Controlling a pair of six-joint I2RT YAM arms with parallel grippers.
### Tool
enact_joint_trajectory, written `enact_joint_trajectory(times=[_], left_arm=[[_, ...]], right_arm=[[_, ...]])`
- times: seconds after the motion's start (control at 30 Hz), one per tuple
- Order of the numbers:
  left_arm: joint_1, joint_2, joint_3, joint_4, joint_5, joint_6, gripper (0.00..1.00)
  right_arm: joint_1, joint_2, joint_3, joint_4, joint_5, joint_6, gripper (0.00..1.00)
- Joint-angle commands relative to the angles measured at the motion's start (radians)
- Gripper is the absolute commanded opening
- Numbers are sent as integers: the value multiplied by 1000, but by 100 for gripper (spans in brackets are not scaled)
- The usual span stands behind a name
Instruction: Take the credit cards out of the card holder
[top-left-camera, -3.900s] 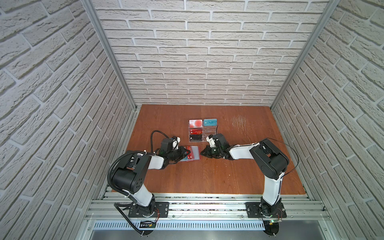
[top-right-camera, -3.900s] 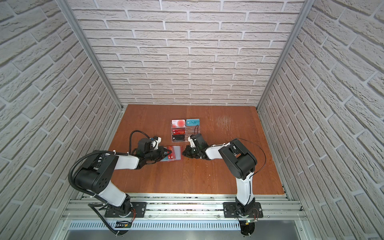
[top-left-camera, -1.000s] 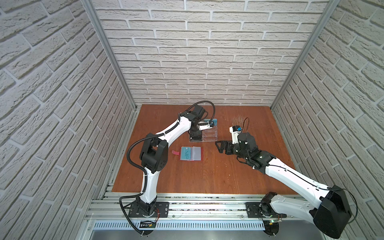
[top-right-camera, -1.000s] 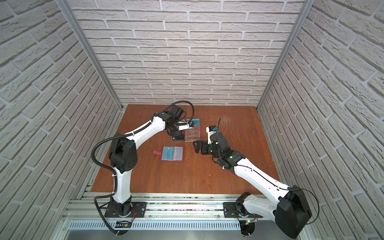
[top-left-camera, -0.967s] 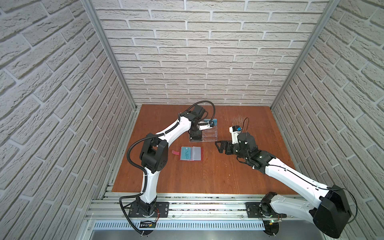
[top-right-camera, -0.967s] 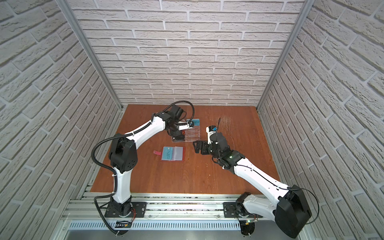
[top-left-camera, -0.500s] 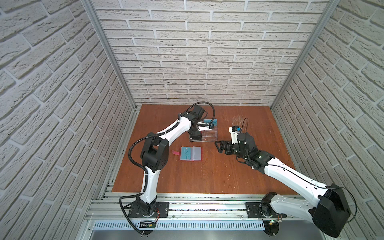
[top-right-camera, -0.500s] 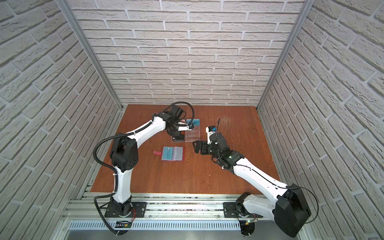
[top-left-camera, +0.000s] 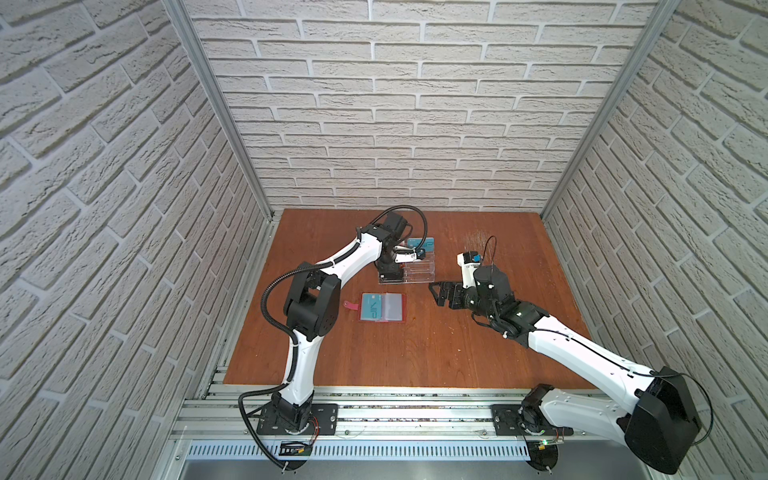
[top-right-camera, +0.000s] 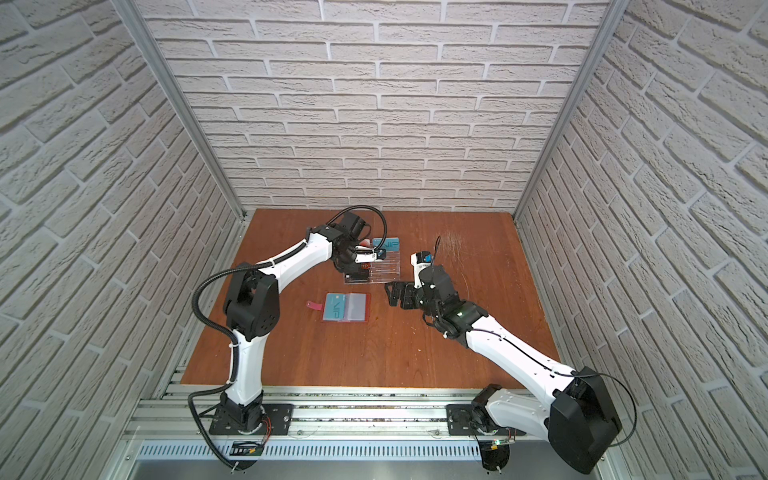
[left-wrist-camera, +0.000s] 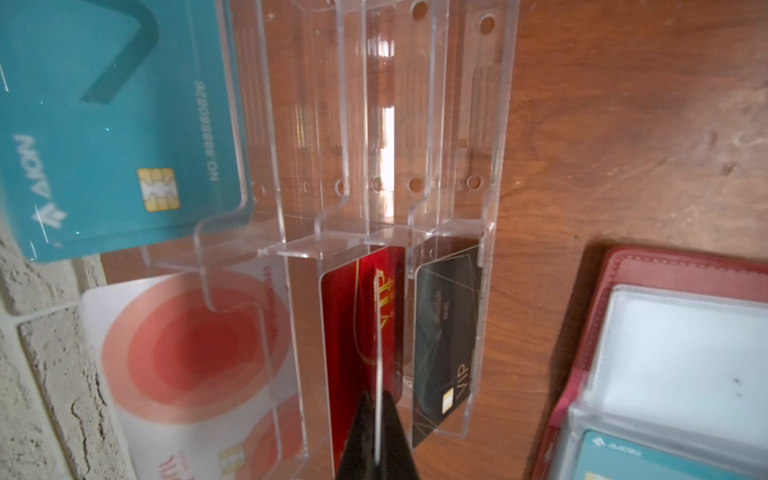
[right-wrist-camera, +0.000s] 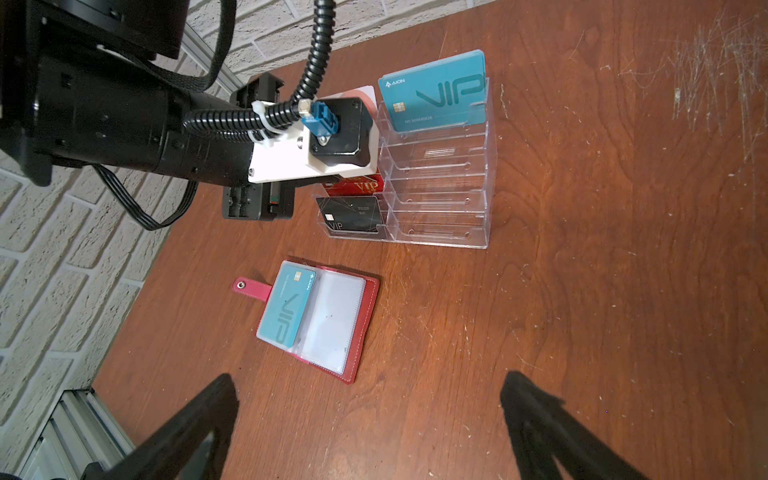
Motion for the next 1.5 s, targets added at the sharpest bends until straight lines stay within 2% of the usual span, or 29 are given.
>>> enact_joint_trajectory(times=[0.0, 0.47, 0.77, 1.47], left_arm=[[-1, 16, 12, 17, 24, 14, 0], [-7, 17, -9, 52, -5, -2, 0], [-16, 12, -12, 55, -11, -8, 4], [-20, 17, -18, 57, -32, -10, 8]], right_arm=[[-5, 4, -5, 43, -12, -16, 100], [-4, 11, -5, 49, -26, -12, 100], [-4, 7, -6, 49, -26, -11, 100], [-4, 3, -7, 51, -34, -9, 100]])
